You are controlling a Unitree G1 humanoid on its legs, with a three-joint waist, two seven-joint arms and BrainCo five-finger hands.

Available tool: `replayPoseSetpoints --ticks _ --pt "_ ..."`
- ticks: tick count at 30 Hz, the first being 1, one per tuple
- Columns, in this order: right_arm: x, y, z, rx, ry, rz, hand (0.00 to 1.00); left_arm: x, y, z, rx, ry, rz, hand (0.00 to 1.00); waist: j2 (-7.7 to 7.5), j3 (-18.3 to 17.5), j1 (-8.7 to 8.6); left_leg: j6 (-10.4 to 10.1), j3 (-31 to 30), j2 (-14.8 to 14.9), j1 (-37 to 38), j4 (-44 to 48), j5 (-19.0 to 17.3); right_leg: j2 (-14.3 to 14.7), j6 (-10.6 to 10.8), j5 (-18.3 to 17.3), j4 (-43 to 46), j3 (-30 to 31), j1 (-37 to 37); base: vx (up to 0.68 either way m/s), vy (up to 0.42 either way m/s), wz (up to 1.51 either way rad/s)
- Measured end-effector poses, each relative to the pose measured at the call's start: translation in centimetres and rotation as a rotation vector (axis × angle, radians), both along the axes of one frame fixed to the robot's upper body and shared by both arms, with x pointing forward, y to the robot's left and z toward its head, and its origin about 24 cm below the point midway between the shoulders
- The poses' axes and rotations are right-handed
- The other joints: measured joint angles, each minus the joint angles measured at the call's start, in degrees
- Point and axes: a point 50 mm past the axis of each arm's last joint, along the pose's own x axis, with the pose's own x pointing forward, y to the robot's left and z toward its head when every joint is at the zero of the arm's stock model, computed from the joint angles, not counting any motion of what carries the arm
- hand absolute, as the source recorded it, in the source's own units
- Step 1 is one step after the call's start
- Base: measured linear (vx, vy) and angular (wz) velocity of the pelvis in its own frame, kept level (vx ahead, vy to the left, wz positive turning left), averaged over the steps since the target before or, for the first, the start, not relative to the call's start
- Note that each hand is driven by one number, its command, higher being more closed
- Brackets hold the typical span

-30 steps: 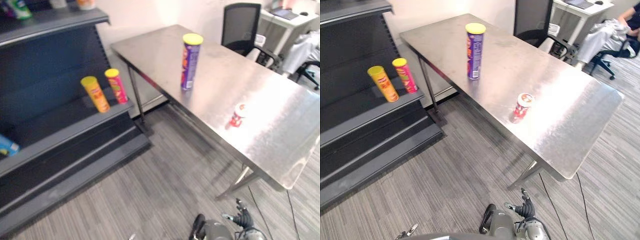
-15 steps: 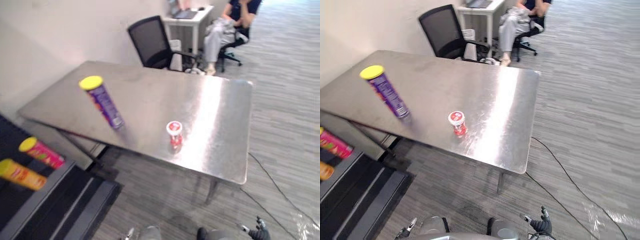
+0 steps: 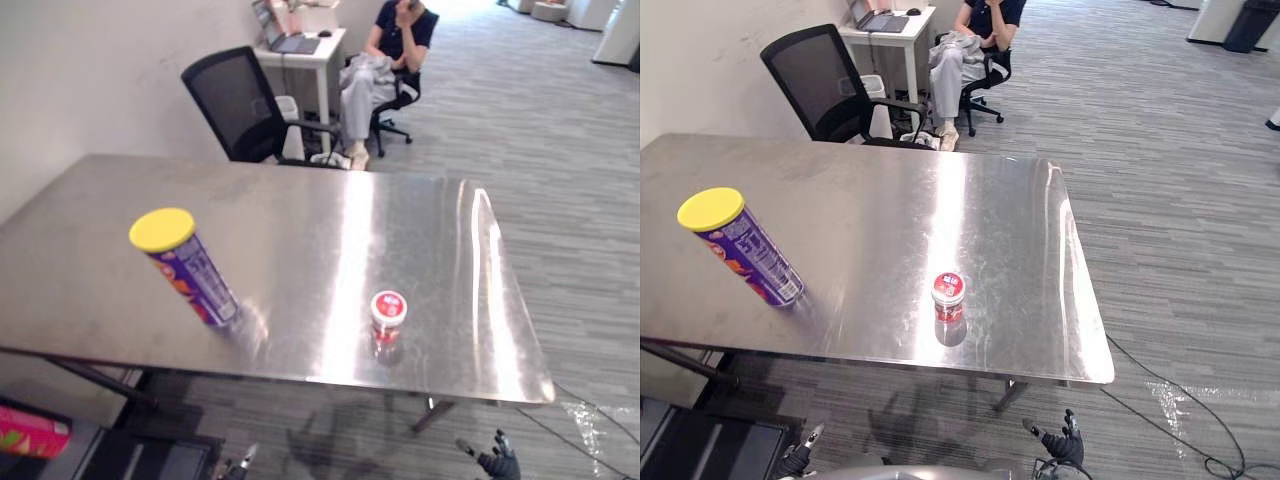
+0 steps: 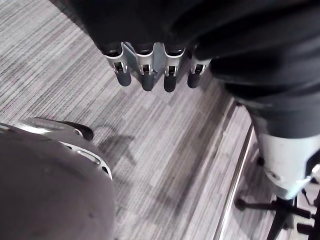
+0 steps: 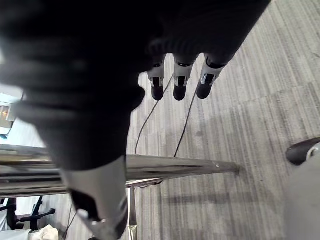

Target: Put the gum and the chips on the shelf.

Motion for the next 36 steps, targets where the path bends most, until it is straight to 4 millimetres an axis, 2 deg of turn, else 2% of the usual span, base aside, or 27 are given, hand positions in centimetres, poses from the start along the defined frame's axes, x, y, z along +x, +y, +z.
replayPoseSetpoints --ticks 5,7,11,14,17,21,24,25,27,28,29,31,32,34,36 --pt "-0.9 -0.8 -0.3 -0.02 0.053 0.028 0.0 -0.5 0.2 -0.1 0.0 0.023 -0.008 0.0 0.63 -0.1 -1.14 -0.2 2.1 1.0 0.8 -0.8 0.0 0.7 0.1 3.1 -3.3 -1.8 0.0 -0.04 -0.004 -0.34" --pt "-1.2 -0.8 -0.5 -0.024 0.075 0.046 0.0 -0.5 0.1 -0.2 -0.004 0.022 -0.022 0.0 0.81 -0.1 -1.14 -0.6 2.2 1.3 0.8 -1.4 0.1 1.0 0.0 5.1 -5.5 -3.0 0.0 -0.07 -0.013 -0.26" --pt "-1.4 -0.6 -0.6 -0.015 0.079 0.046 0.0 -0.4 0.2 -0.1 0.0 0.015 -0.034 0.0 0.48 -0.1 -1.15 -1.2 2.3 1.1 0.8 -3.5 1.1 1.0 -0.3 6.8 -8.6 -4.2 0.0 -0.07 -0.012 -0.13" --pt "-1.6 -0.7 -0.6 0.005 0.07 -0.007 0.0 -0.7 0.2 -0.2 0.0 0.025 -0.038 0.0 0.28 -0.1 -0.98 -2.0 2.0 1.1 1.6 -5.4 1.7 1.1 -1.7 7.5 -10.2 -6.0 0.0 -0.01 -0.025 -0.23" --pt "-2.0 -1.2 -0.6 0.023 0.063 -0.101 0.0 -1.3 0.3 -0.3 0.002 0.044 -0.036 0.0 0.02 -0.2 -1.06 -2.4 1.8 1.4 2.7 -7.2 2.1 1.6 -2.0 7.7 -10.6 -6.8 0.1 0.05 -0.038 -0.18" --pt "-3.2 -2.6 -0.6 0.021 0.066 -0.277 0.0 -1.5 0.3 -0.3 -0.011 0.043 -0.039 0.0 0.29 -0.6 -1.07 -2.5 2.8 2.1 4.3 -9.3 3.1 2.6 -1.0 8.8 -11.5 -6.6 0.5 0.13 -0.041 -0.13" --pt "-3.9 -4.9 0.1 -0.01 0.022 -0.49 0.0 -1.6 0.4 -0.3 -0.027 0.031 -0.012 0.0 0.23 -0.6 -1.04 -2.5 4.2 2.2 6.6 -11.1 3.2 2.9 -1.1 8.9 -12.0 -6.8 1.5 0.1 -0.005 -0.21" --pt "-3.9 -6.5 0.8 -0.031 -0.032 -0.589 0.0 -1.5 0.5 -0.2 -0.027 0.018 -0.005 0.0 0.03 -0.7 -1.03 -2.5 5.2 2.1 7.4 -11.8 3.2 2.8 -1.1 8.9 -12.0 -6.8 1.4 0.1 0.019 -0.24" --pt "-3.7 -8.6 1.9 -0.064 -0.112 -0.698 0.0 -1.4 0.9 0.0 -0.019 -0.004 0.012 0.0 -0.24 -0.8 -1.11 -2.5 5.7 1.9 7.9 -12.4 3.2 2.6 -1.0 8.9 -11.9 -6.8 1.6 0.06 0.027 -0.19" --pt "-3.6 -10.7 3.1 -0.104 -0.182 -0.769 0.0 -1.3 1.3 0.2 -0.012 -0.02 0.024 0.0 -0.5 -0.9 -1.07 -2.5 6.5 1.7 8.5 -12.8 3.1 2.5 -1.0 8.9 -11.8 -6.8 1.6 0.03 0.027 -0.18" --pt "-3.4 -11.7 3.9 -0.127 -0.219 -0.796 0.0 -1.2 1.4 0.3 -0.009 -0.026 0.03 0.0 -0.57 -0.9 -1.04 -2.4 6.7 1.6 8.7 -12.8 3.0 2.4 -1.0 8.9 -11.7 -6.8 1.6 0.02 0.04 -0.17" --pt "-1.9 -15.4 7.4 -0.228 -0.387 -0.835 0.0 -1.1 1.7 0.5 -0.002 -0.047 0.03 0.0 -0.75 -0.9 -1.13 -2.3 7.3 1.4 8.7 -12.9 2.9 2.0 -1.0 8.9 -10.9 -6.9 0.8 -0.01 0.034 -0.14" --pt "-1.3 -16.1 8.3 -0.252 -0.429 -0.832 0.0 -1.1 1.7 0.6 0.0 -0.049 0.029 0.0 -0.87 -0.9 -1.13 -2.3 7.8 1.3 8.8 -12.9 2.9 1.9 -1.0 8.9 -10.9 -6.9 0.7 -0.03 0.011 -0.23" --pt "1.1 -17.7 11.7 -0.336 -0.572 -0.789 0.0 -1.5 1.7 0.6 -0.001 -0.046 0.027 0.0 -1.12 -1.1 -1.23 -2.2 8.4 1.0 8.8 -13.2 3.0 1.8 -1.0 8.9 -10.9 -6.8 -0.1 -0.04 0.001 -0.17" --pt "2.6 -18.2 14.0 -0.39 -0.661 -0.748 0.0 -1.8 1.5 0.5 -0.006 -0.035 0.015 0.0 -1.06 -1.4 -1.22 -2.2 8.4 0.9 8.8 -13.7 3.3 1.8 -1.0 8.9 -10.9 -6.8 -0.4 -0.04 -0.005 -0.02"
